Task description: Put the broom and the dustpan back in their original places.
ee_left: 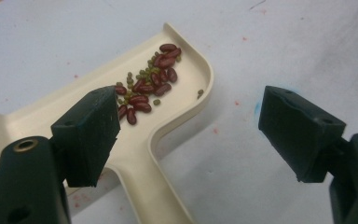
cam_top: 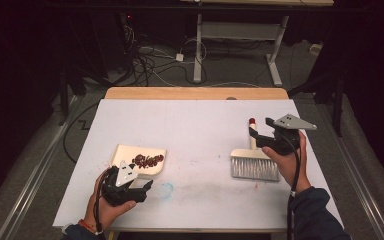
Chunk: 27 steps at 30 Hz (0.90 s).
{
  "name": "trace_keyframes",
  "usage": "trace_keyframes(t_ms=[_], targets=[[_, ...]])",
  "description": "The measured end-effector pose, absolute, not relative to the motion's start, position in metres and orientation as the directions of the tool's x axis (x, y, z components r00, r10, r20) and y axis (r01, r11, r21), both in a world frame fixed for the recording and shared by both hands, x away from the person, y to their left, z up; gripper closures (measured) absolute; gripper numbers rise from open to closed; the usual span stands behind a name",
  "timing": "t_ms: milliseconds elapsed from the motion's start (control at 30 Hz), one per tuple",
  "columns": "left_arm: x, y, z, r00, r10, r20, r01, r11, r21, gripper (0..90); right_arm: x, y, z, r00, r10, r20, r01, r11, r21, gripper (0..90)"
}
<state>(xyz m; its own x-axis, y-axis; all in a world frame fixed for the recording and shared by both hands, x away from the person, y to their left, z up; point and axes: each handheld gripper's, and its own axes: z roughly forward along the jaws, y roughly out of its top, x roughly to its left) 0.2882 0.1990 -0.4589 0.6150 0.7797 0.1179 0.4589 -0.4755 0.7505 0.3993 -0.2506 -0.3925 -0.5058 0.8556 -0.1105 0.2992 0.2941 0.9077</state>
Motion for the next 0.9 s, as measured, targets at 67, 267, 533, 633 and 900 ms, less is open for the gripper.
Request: trace_keyframes(t_ms=[67,267,533,633,900], targets=[[0.289,0.201,-0.457,0.612,0.780,0.127,0.455,-0.479,0.751,19.5,0.394,-0.247,-0.391,-0.525,0.845,-0.106,0.276,0.287,0.918,30.0],[0.291,0.199,-0.456,0.633,0.763,0.135,0.437,-0.496,0.750,19.5,0.372,-0.235,-0.388,-0.535,0.838,-0.111,0.245,0.280,0.928,29.6],[0.289,0.192,-0.458,0.656,0.740,0.150,0.416,-0.519,0.746,19.5,0.349,-0.225,-0.385,-0.546,0.821,-0.166,0.187,0.312,0.931,29.6],[0.288,0.190,-0.458,0.664,0.728,0.168,0.398,-0.535,0.745,19.5,0.341,-0.226,-0.384,-0.549,0.816,-0.181,0.176,0.324,0.929,29.7],[0.287,0.188,-0.459,0.664,0.728,0.170,0.391,-0.532,0.751,19.7,0.323,-0.234,-0.389,-0.550,0.811,-0.201,0.181,0.351,0.919,29.5]])
